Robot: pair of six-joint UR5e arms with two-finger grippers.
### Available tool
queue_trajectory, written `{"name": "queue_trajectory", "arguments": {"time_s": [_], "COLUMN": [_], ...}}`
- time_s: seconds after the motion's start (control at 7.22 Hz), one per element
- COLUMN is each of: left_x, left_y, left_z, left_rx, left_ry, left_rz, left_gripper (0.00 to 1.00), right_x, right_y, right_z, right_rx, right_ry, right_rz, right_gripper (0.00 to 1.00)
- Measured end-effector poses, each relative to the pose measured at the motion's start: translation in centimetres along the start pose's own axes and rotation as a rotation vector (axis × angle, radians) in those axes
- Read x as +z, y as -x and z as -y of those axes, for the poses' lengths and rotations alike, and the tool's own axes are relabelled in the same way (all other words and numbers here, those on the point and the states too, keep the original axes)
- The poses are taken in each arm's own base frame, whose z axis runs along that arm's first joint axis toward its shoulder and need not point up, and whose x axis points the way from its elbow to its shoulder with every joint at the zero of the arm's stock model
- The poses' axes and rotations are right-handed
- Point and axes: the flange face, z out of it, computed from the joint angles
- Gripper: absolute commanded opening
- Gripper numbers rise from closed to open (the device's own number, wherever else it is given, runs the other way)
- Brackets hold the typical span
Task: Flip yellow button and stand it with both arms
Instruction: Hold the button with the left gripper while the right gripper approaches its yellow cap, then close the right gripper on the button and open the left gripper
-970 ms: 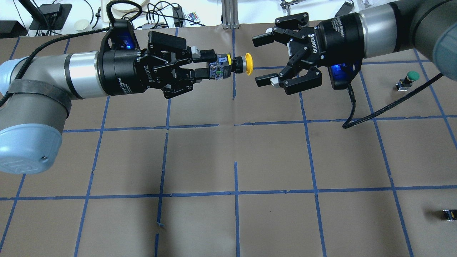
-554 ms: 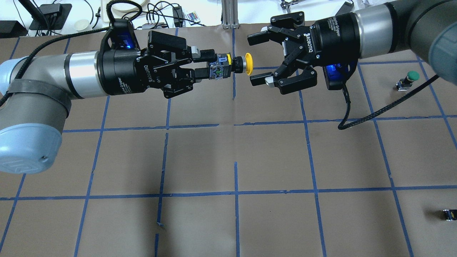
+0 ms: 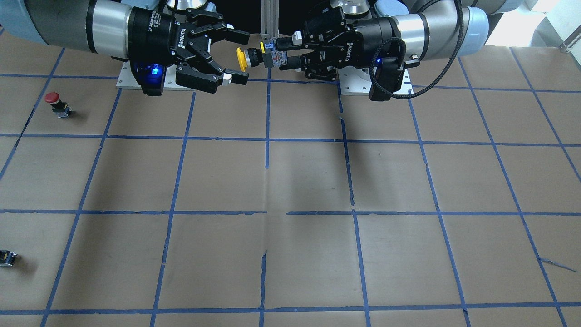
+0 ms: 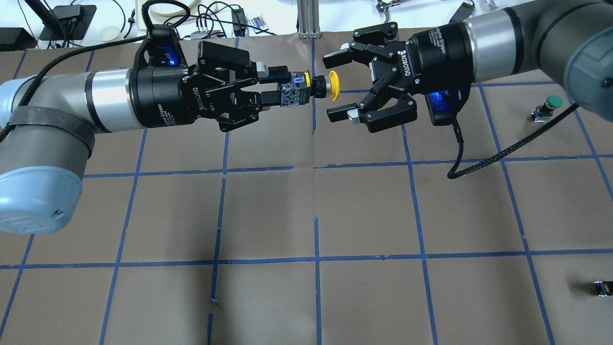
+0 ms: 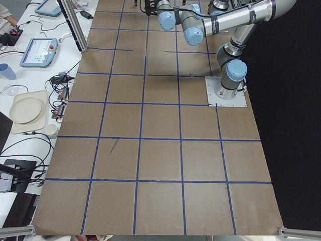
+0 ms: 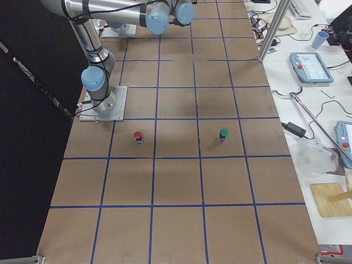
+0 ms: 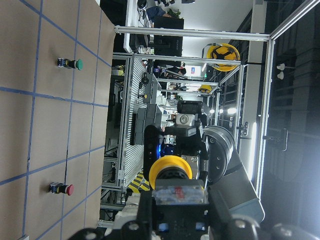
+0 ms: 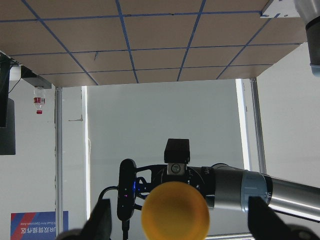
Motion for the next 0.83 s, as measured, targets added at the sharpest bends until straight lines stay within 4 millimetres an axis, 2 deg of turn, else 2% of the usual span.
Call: {"name": "queue_trajectory", "arguments": {"time_s": [0.28, 0.42, 0.69, 0.83], "left_x": [0.0, 0.0, 0.0, 0.01], "left_y": [0.0, 0.02, 0.02, 0.02], "left_z": [-0.04, -0.05, -0.05, -0.06], "left_rx": [0.0, 0.0, -0.001, -0.001], "left_ry": [0.0, 0.0, 0.0, 0.0], "left_rz": [0.0, 0.0, 0.0, 0.0], "left_gripper": [0.01, 0.01, 0.02, 0.08], "right_x": [-0.08, -0.19, -0.38, -0.43], "right_y": [0.03, -0.13, -0.49, -0.53], "right_z": [-0.13, -0.46, -0.93, -0.98], "right_rx": [0.019, 0.019, 0.012, 0.012], "right_ry": [0.0, 0.001, 0.003, 0.005], "right_rz": [0.002, 0.006, 0.014, 0.015], "right_gripper": [0.41, 0.3, 0.16, 0.11]}}
